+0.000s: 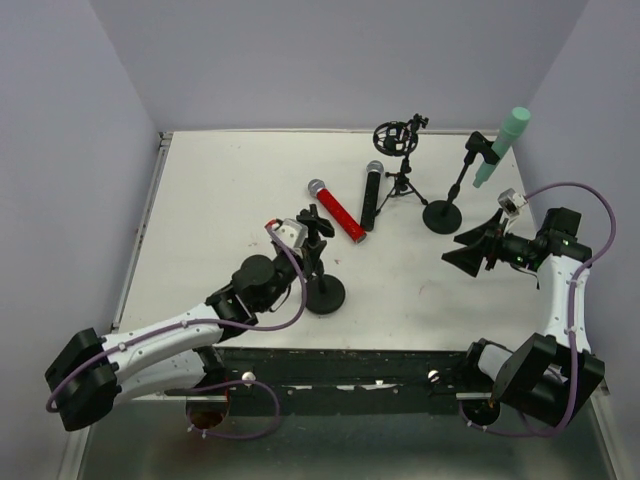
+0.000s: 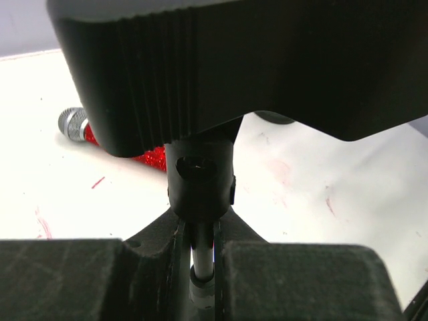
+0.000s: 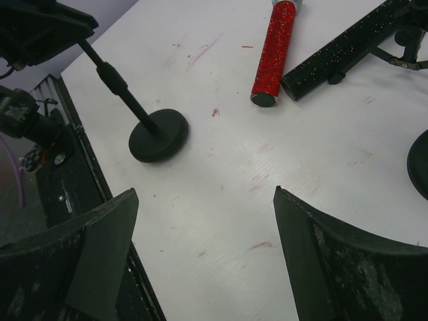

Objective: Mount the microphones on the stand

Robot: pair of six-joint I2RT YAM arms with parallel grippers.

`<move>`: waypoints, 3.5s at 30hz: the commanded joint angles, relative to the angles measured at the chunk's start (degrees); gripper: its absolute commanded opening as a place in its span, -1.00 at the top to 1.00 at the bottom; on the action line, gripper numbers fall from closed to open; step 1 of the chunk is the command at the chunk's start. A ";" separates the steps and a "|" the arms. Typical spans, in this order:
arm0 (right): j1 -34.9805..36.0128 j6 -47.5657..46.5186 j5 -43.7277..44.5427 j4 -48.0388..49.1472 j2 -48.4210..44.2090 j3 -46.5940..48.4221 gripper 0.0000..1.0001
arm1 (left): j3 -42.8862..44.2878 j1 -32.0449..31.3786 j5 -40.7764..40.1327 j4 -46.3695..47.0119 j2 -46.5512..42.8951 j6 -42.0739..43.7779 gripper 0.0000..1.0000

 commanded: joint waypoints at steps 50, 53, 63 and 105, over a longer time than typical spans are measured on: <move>0.90 -20.33 -1.65 -14.37 9.39 2.49 -0.82 | -4.18 -12.00 -6.59 2.62 -2.25 -3.54 -0.97; 0.90 -28.76 -1.65 -21.04 12.03 3.99 -0.82 | -5.32 -12.00 -6.85 2.01 -4.71 -1.52 -0.97; 0.90 -38.02 1.42 -26.78 15.03 4.69 -0.82 | -3.57 -11.65 -2.82 -6.42 -14.55 7.62 -0.97; 10.56 -33.28 2.65 -19.58 2.81 0.48 -0.82 | 2.54 15.69 53.97 -5.88 -3.84 19.58 -0.85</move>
